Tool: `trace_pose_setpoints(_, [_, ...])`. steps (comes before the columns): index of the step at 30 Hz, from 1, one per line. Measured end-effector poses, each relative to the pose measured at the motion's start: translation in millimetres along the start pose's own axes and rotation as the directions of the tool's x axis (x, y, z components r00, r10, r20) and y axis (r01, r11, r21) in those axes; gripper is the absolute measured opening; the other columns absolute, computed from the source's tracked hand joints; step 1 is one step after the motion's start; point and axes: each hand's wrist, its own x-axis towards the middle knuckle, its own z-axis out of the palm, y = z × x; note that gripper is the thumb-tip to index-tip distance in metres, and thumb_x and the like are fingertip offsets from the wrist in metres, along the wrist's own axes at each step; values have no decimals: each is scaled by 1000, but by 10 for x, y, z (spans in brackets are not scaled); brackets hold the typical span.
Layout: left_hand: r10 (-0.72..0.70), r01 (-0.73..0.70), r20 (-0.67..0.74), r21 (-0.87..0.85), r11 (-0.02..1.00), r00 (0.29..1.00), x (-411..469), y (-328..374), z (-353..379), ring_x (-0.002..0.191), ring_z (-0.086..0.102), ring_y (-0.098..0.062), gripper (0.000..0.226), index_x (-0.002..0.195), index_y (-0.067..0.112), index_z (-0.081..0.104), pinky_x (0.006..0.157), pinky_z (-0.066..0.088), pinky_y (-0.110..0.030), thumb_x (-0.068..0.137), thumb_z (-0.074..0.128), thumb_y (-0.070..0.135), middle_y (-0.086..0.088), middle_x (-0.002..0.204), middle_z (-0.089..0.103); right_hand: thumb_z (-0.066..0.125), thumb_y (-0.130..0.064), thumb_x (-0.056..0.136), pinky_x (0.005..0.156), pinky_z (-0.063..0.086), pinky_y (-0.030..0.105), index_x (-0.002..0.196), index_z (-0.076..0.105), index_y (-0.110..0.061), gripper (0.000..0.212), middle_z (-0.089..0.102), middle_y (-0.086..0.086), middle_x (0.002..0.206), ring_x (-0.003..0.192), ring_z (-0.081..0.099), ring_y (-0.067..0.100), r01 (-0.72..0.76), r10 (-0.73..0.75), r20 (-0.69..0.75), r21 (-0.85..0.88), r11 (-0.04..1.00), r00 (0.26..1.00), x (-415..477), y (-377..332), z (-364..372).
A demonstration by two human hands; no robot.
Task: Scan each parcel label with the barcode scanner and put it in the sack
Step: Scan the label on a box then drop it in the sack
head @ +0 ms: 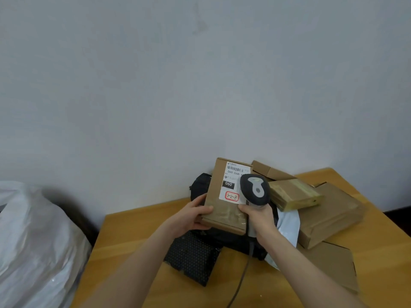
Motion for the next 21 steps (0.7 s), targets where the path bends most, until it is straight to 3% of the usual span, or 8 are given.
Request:
trace_pose_setpoints(3, [-2,2,22,-15,1000,1000,2,15,59,111,62,-25,46,133,26,48,89,55,-40,90,64,28,-6,125,60,70,7,81,84,47,33,119,57,-4,42,63,7,109,103,58,23,5,-5,2,-24,1000,1000,-44,-24,-83])
trace_pose_setpoints(6, [20,-18,-121,18,1000,992,72,88,76,102,66,-21,44,122,14,58,88,55,-36,88,64,41,-4,111,70,66,12,81,82,48,33,113,58,-5,37,61,6,103,98,57,21,7,-5,40,-61,998,999,-114,13,-156])
trace_pose_setpoints(10, [28,-26,-249,11,1000,968,136,41,10,95,70,-20,44,123,10,57,87,57,-38,85,71,28,-5,105,72,71,5,80,77,50,30,109,61,-11,35,65,6,104,97,59,20,32,-18,93,-154,988,995,-143,70,-161])
trace_pose_setpoints(14, [111,-102,-358,44,994,927,160,-116,-48,105,65,-20,46,130,12,54,92,54,-39,87,69,20,-5,116,67,75,-6,80,87,54,40,104,61,-14,29,69,4,101,94,63,20,41,-35,39,-160,986,999,-170,83,-133])
trace_pose_setpoints(18, [133,-140,-412,14,990,901,197,-241,-113,107,63,-19,45,131,12,54,89,55,-35,88,67,16,-5,122,64,71,-5,83,56,48,30,85,69,1,7,66,11,64,55,57,20,38,-21,119,-144,989,993,-371,2,-44])
trace_pose_setpoints(21, [124,-133,-418,8,991,900,215,-310,-146,106,64,-20,42,129,13,57,91,55,-38,89,67,16,-5,122,65,68,-4,83,48,43,27,72,66,0,12,61,10,54,45,51,17,39,-15,147,-161,986,989,-571,0,67])
